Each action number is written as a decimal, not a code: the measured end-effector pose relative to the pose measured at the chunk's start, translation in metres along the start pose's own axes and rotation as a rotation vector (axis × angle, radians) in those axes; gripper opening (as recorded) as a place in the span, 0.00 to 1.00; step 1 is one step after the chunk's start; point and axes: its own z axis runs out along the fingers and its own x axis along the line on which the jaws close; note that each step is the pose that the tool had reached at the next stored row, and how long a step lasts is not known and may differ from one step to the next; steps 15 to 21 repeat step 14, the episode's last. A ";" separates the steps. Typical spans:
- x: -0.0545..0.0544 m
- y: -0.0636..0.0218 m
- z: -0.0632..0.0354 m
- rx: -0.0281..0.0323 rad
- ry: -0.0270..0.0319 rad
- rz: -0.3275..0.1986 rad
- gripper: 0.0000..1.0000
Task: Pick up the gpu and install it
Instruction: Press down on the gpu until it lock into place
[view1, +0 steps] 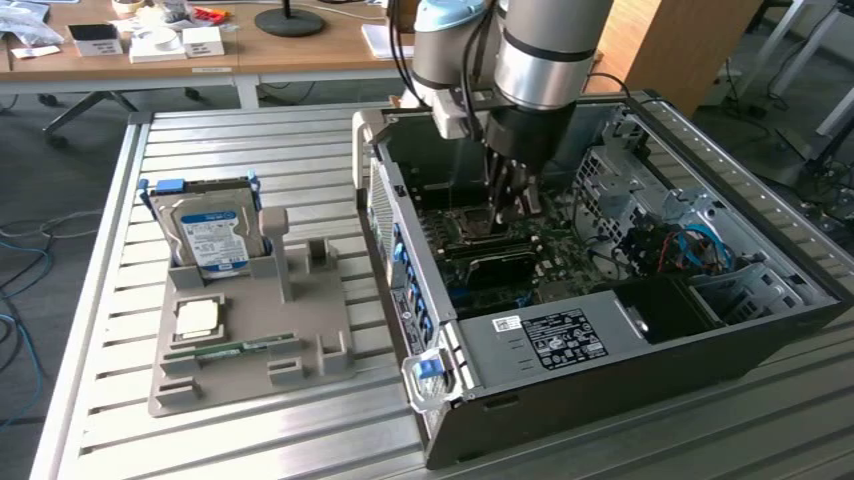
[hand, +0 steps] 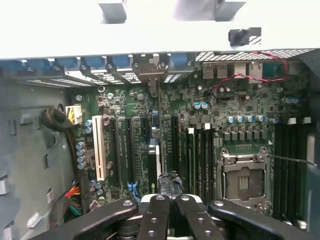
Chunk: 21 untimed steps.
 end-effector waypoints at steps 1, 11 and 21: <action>0.000 -0.0001 -0.0023 0.0001 0.0000 0.000 0.11; 0.000 -0.0005 -0.0135 0.0000 -0.0001 0.000 0.11; 0.000 -0.0005 -0.0135 0.0000 0.0000 0.000 0.11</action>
